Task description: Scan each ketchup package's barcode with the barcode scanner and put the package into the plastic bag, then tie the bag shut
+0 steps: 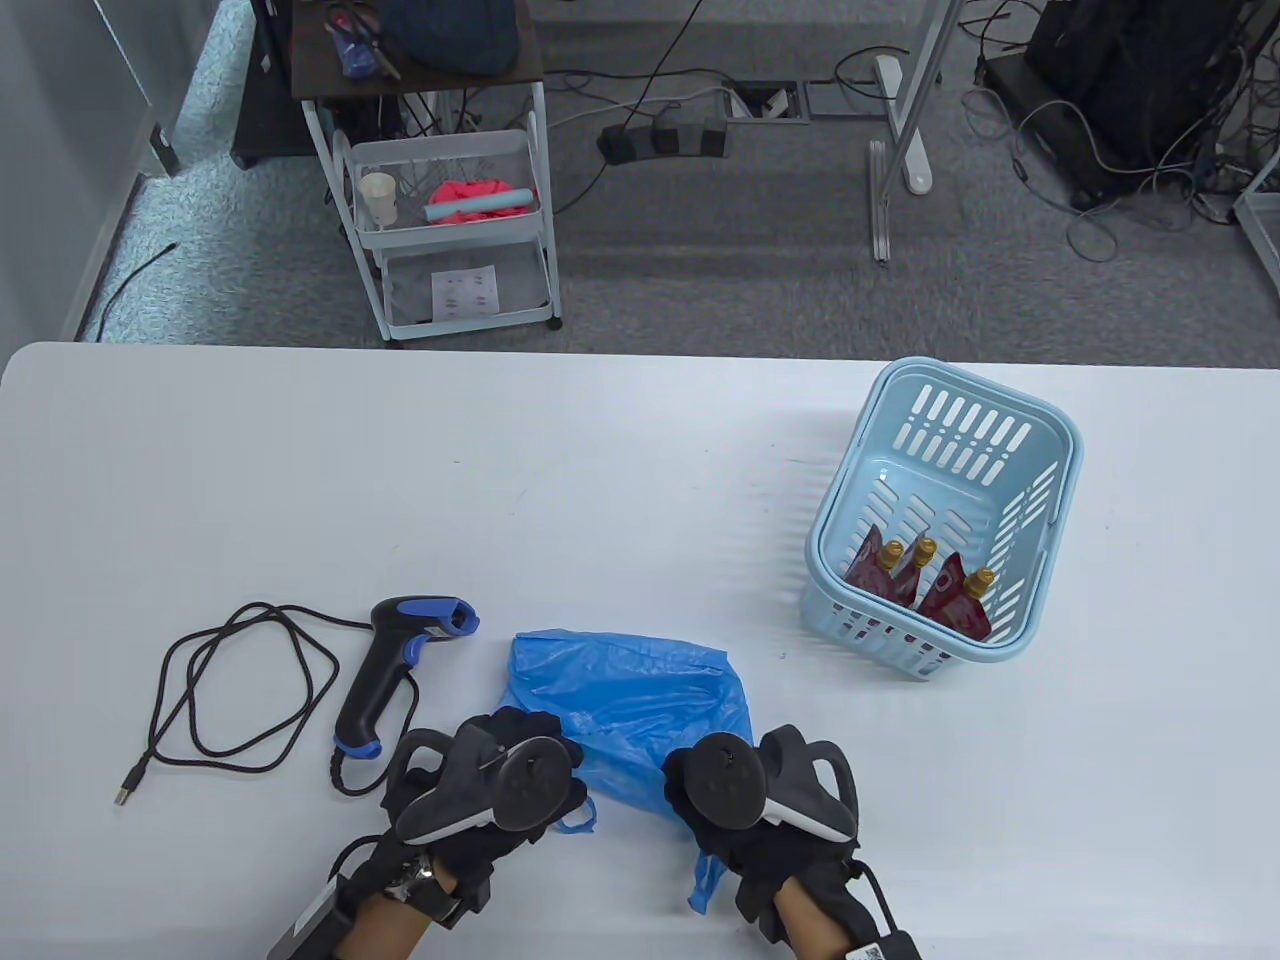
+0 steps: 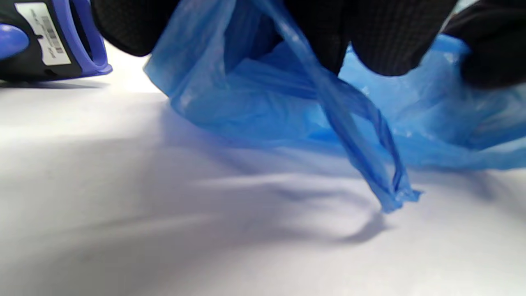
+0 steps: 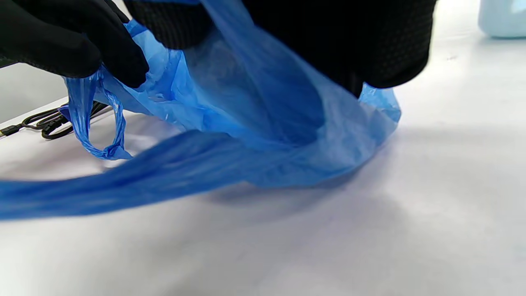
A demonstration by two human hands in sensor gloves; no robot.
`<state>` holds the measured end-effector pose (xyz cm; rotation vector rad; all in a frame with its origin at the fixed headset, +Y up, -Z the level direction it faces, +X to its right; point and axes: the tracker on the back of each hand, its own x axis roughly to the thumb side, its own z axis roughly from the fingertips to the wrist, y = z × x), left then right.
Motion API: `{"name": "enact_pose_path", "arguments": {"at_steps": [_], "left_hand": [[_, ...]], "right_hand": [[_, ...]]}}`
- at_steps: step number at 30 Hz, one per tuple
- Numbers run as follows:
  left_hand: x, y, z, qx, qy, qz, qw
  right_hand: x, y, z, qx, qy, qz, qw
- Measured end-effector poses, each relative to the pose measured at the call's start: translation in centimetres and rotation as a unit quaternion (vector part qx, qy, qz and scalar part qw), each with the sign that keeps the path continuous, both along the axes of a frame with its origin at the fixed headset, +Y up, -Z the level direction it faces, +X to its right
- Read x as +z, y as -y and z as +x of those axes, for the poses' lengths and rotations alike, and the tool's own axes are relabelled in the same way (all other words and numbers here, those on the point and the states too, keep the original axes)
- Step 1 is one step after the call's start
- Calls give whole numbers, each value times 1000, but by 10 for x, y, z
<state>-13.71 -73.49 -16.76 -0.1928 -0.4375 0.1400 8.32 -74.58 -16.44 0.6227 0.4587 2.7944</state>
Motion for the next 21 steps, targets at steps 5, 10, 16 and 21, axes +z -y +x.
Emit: {"name": "enact_pose_path", "arguments": {"at_steps": [5, 10, 16, 21], "left_hand": [[-3, -3, -4, 34, -16, 5, 999], [-4, -5, -3, 45, -19, 5, 999], [-4, -4, -3, 60, -16, -5, 998], [-6, -3, -7, 65, -16, -14, 998]], "right_hand": [[8, -19, 5, -52, -10, 39, 998], [22, -42, -1, -89, -44, 89, 991], [16, -18, -14, -12, -61, 8, 998], [2, -1, -2, 10, -15, -18, 1000]]}}
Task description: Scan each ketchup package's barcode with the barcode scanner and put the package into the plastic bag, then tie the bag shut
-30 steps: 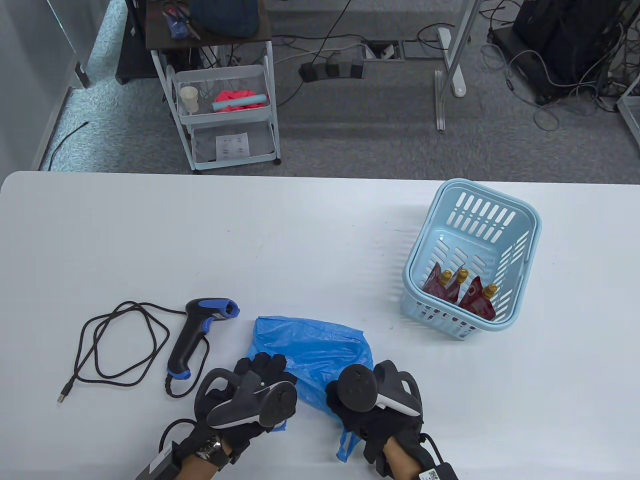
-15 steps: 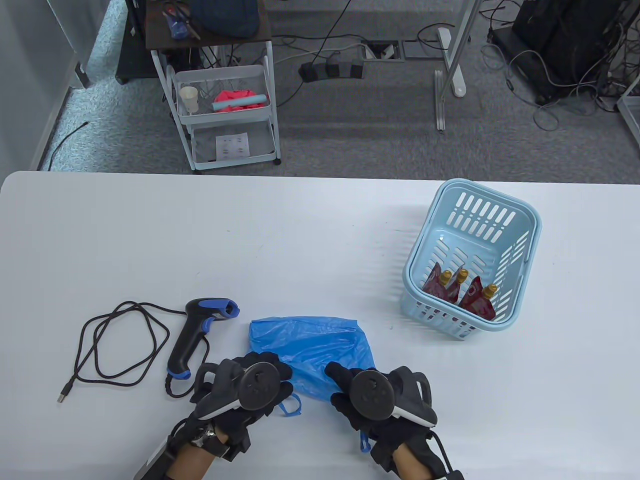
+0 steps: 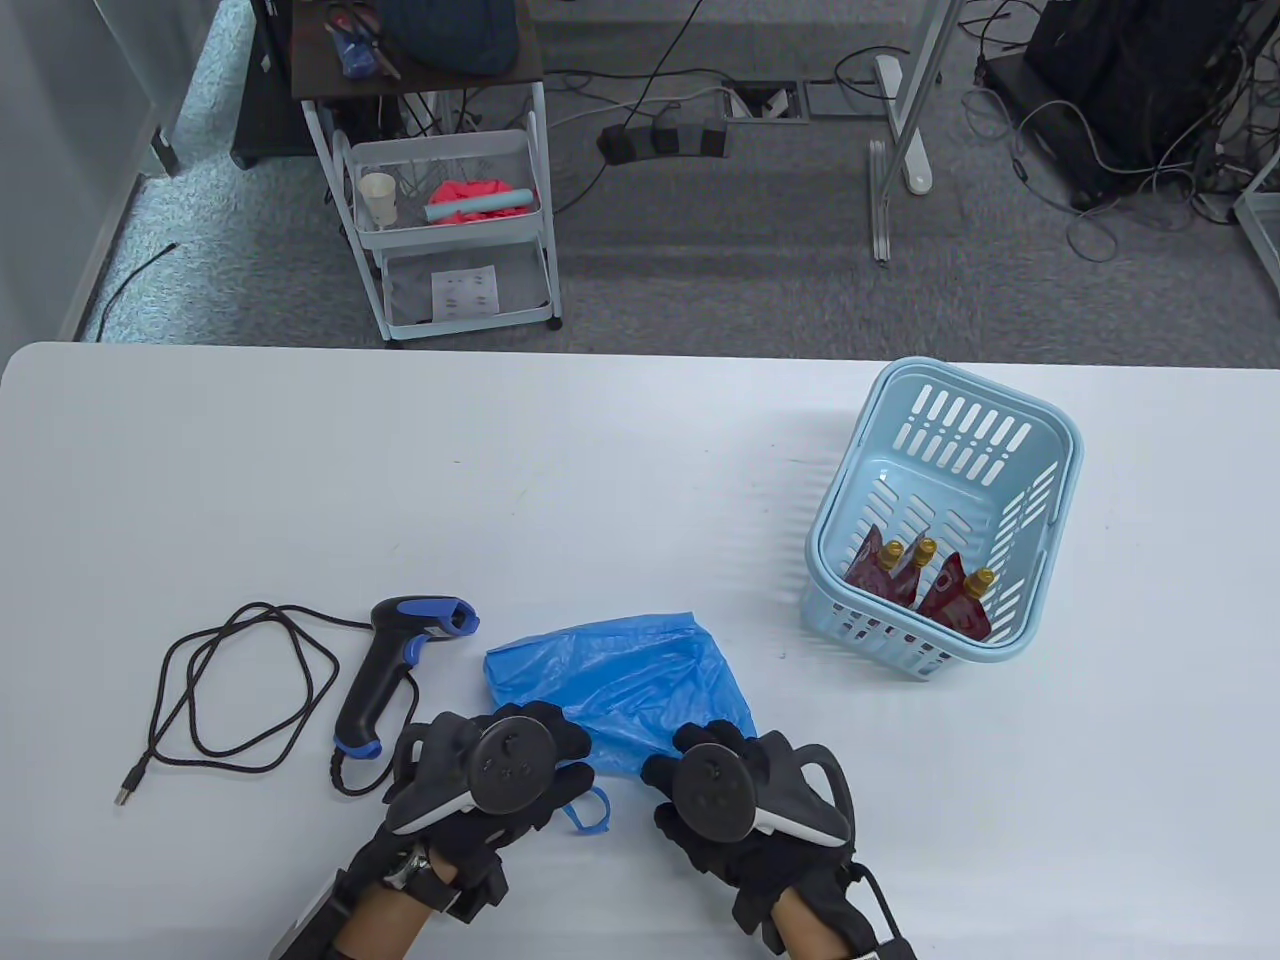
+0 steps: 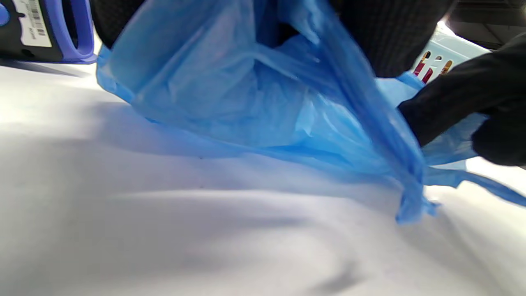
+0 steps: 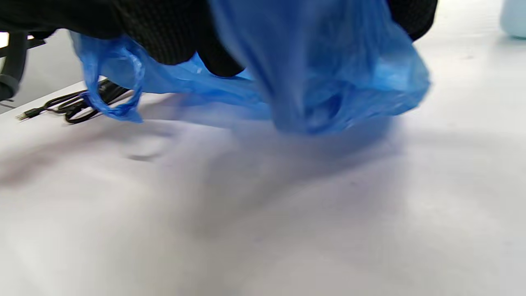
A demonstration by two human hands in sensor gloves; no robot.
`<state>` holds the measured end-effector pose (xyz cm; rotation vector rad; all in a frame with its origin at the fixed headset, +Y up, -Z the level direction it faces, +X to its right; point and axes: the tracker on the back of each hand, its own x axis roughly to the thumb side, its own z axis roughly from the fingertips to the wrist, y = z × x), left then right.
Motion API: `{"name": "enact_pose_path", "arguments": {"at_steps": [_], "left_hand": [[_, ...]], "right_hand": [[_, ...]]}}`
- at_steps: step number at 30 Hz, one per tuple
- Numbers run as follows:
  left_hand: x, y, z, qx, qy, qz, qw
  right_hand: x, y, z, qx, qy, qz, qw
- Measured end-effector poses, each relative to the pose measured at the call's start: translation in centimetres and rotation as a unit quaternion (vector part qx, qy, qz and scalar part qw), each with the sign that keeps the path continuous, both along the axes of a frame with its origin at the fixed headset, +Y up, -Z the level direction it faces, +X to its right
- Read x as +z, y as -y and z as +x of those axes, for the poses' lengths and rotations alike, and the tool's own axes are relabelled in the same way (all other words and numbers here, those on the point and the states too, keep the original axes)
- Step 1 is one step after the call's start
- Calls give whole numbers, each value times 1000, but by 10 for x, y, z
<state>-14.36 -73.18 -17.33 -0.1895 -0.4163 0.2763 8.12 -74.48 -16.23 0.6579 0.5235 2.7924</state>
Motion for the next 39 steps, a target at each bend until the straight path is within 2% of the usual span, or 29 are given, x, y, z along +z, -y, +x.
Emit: {"name": "enact_pose_path", "arguments": {"at_steps": [4, 11, 14, 19, 28, 35, 39], "left_hand": [[-1, 2, 0, -30, -8, 4, 1000], [3, 4, 9, -150, -34, 73, 985], [3, 6, 8, -170, -51, 101, 979], [0, 10, 5, -169, -63, 106, 978], [1, -2, 3, -97, -53, 88, 990], [7, -32, -1, -9, -36, 87, 995], [9, -48, -5, 55, -20, 65, 996]], "right_hand": [[-3, -2, 9, -17, 34, 46, 998], [3, -12, 5, -7, 43, 129, 991], [5, -15, 3, -6, 45, 163, 986], [5, -16, 3, 10, 55, 188, 980], [5, -24, 6, 6, 66, 203, 977], [14, -54, 16, -62, 84, 245, 964], [18, -72, 26, -124, 87, 227, 962]]}}
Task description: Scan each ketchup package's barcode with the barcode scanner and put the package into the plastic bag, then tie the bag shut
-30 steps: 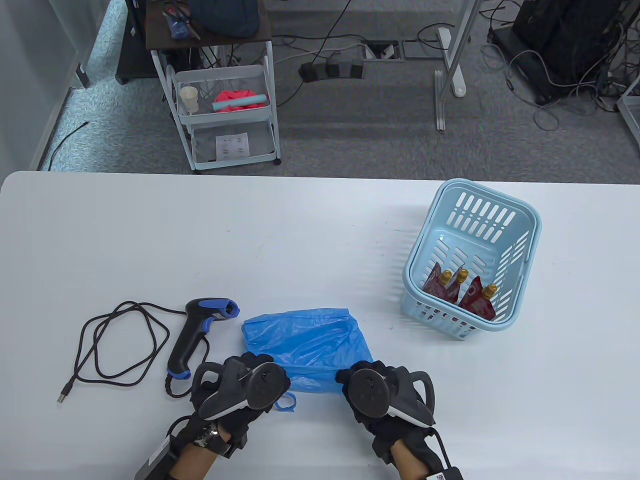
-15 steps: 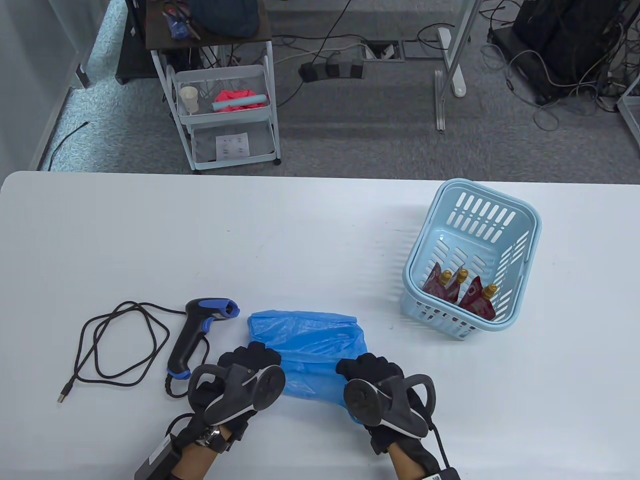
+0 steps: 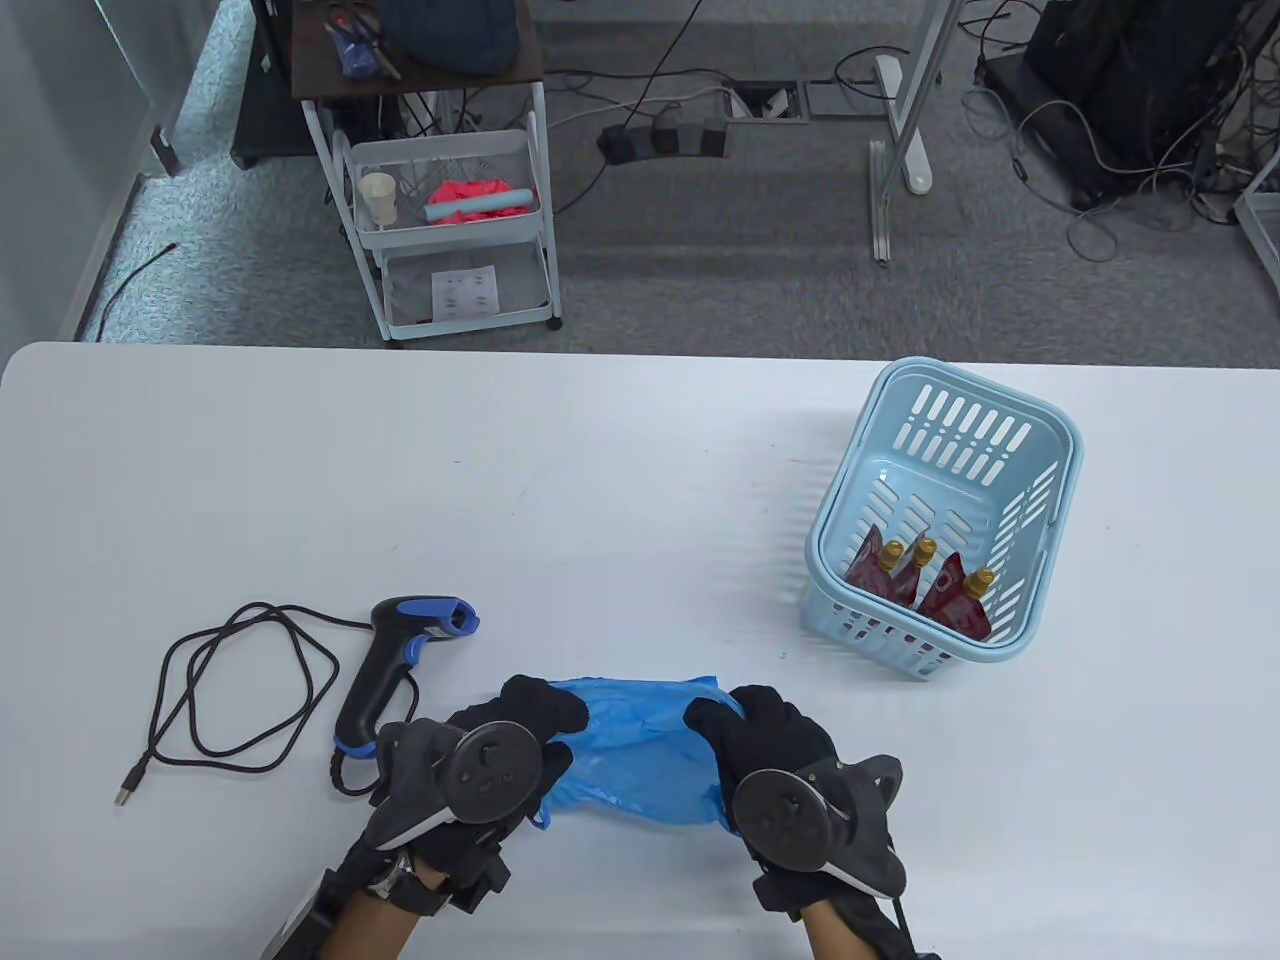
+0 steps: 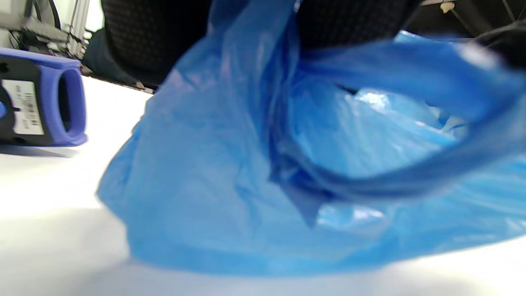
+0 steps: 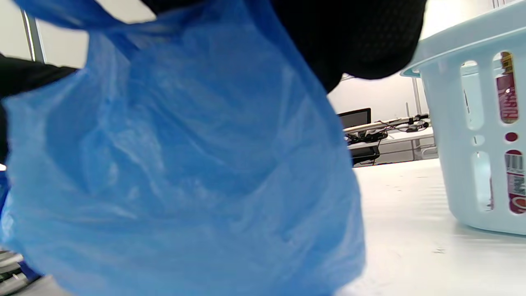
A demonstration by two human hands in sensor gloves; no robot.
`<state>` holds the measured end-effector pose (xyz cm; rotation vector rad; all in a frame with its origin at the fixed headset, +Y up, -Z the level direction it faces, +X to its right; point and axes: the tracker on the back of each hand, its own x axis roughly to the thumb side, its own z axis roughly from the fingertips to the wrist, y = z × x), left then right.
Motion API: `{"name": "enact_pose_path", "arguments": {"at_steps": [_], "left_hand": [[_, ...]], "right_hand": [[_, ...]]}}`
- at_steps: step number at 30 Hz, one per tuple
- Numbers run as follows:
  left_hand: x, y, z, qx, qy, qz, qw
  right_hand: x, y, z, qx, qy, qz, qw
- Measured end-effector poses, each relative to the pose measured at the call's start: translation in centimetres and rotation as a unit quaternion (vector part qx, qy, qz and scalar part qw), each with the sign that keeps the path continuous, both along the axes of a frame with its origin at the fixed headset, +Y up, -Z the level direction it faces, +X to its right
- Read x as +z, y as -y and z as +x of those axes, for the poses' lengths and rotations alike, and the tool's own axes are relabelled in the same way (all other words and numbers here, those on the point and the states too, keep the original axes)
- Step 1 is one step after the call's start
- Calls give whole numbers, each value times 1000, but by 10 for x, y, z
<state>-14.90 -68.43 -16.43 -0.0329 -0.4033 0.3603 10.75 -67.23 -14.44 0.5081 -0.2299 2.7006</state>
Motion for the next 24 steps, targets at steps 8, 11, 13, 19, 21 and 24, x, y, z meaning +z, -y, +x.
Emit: {"name": "enact_pose_path", "arguments": {"at_steps": [8, 11, 13, 19, 21, 24], "left_hand": [[-5, -1, -9, 80, 38, -90, 992], [-10, 16, -5, 40, 31, -117, 992], [-14, 36, 0, 3, 25, -140, 990], [-16, 76, 13, -121, 8, -142, 982], [-15, 76, 15, -130, 3, -131, 983], [-14, 75, 16, -146, -4, -114, 983]], "right_hand": [[-10, 2, 16, -93, -24, -111, 989], [-21, 24, 12, -63, -17, -153, 986], [-27, 43, 6, -12, -12, -186, 982], [-33, 80, -11, 73, -32, -239, 968], [-31, 82, -14, 89, -44, -244, 965], [-27, 84, -17, 118, -66, -258, 956]]}}
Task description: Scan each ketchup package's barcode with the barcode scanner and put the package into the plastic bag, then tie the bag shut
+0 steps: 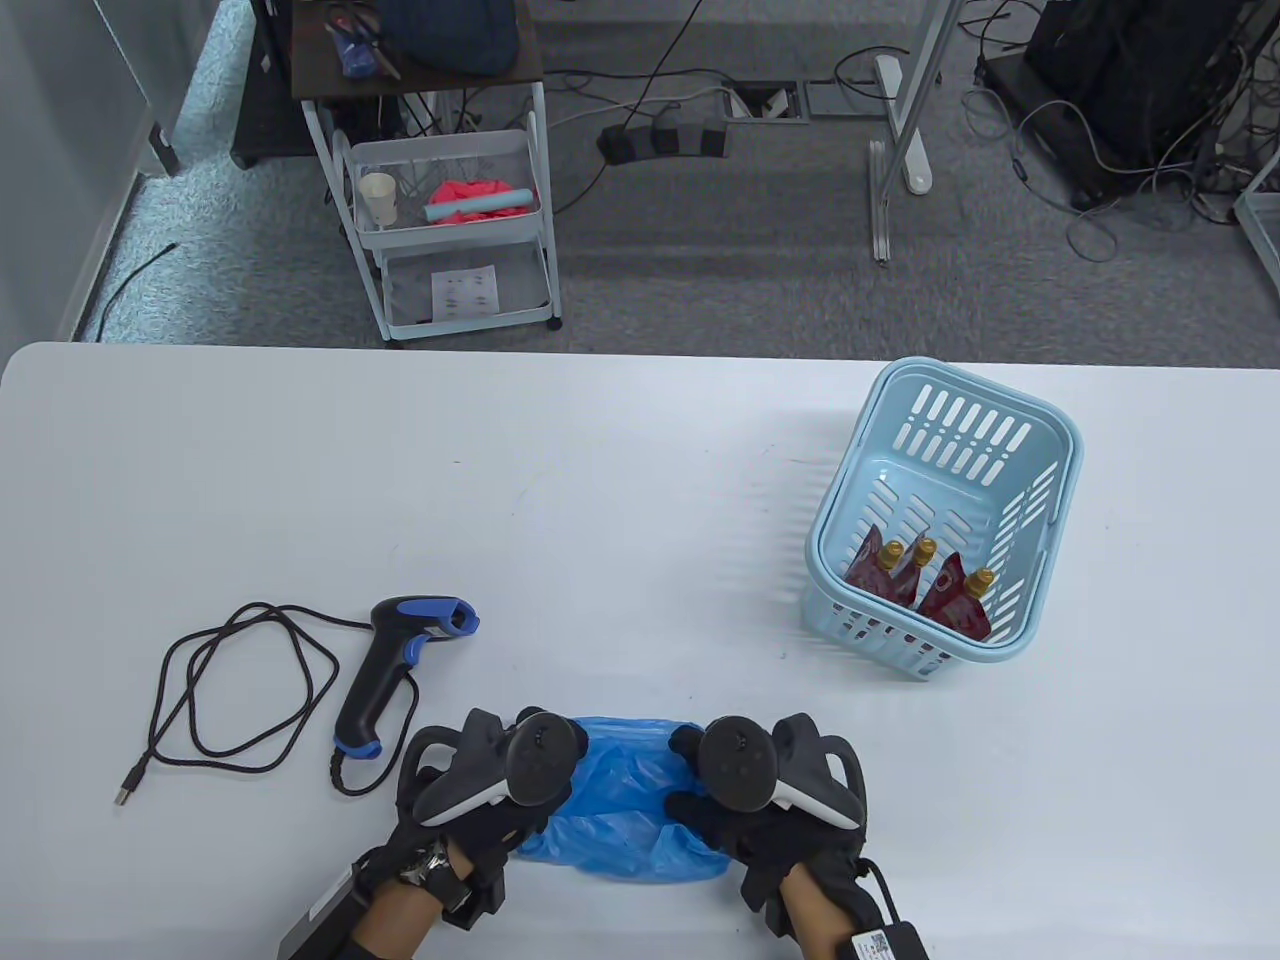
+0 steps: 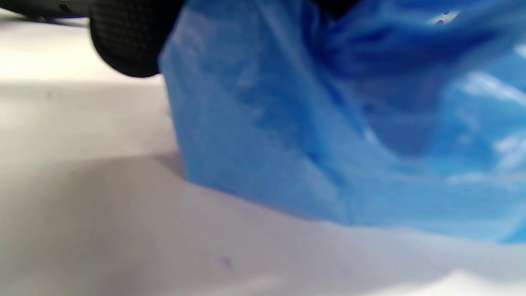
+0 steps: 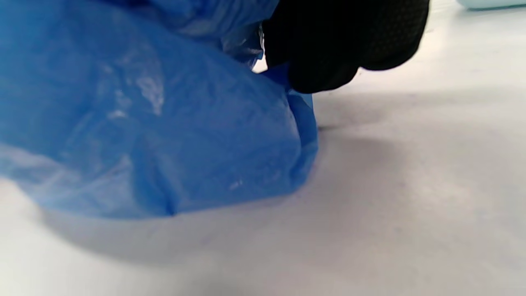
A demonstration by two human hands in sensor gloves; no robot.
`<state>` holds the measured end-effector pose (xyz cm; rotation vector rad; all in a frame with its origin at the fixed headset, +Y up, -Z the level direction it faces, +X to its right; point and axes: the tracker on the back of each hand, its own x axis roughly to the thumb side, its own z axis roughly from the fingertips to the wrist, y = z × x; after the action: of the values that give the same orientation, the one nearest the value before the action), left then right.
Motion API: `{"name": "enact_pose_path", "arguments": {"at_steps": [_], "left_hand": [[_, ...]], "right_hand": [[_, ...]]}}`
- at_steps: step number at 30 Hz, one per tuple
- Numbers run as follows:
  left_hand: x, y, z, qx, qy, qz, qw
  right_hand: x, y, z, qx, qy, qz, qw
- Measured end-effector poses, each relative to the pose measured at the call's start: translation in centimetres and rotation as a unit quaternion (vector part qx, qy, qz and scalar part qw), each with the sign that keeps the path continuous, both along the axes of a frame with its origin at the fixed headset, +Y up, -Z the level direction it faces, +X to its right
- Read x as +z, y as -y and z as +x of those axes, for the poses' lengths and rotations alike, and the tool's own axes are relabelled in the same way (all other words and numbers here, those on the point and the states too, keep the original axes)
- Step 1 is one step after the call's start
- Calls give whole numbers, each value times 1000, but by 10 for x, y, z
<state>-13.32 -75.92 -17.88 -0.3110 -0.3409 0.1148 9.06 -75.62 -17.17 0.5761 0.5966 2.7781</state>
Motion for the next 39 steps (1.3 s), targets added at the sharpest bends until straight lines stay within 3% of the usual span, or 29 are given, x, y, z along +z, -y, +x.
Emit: {"name": "enact_pose_path", "arguments": {"at_steps": [4, 12, 24, 28, 32, 35, 39], "left_hand": [[0, -2, -2, -23, -5, 7, 1000], [-5, -12, -19, -16, -25, -1, 1000], [-18, -38, -66, 70, -104, 2, 992], [-17, -55, -75, 97, -110, 32, 989], [-7, -76, -70, 115, -94, 82, 986], [7, -90, -46, 100, -42, 129, 986], [25, -82, -4, 36, 43, 151, 987]], "right_hand": [[5, 7, -8, 56, -36, -39, 997], [2, 19, -13, 181, -30, -28, 983], [-7, 19, 1, 170, 4, -42, 985], [-7, 19, 0, 172, 3, -43, 984], [-8, 19, -2, 172, 0, -42, 984], [-7, 20, -6, 170, -8, -40, 985], [-5, 20, -11, 170, -19, -36, 985]]}}
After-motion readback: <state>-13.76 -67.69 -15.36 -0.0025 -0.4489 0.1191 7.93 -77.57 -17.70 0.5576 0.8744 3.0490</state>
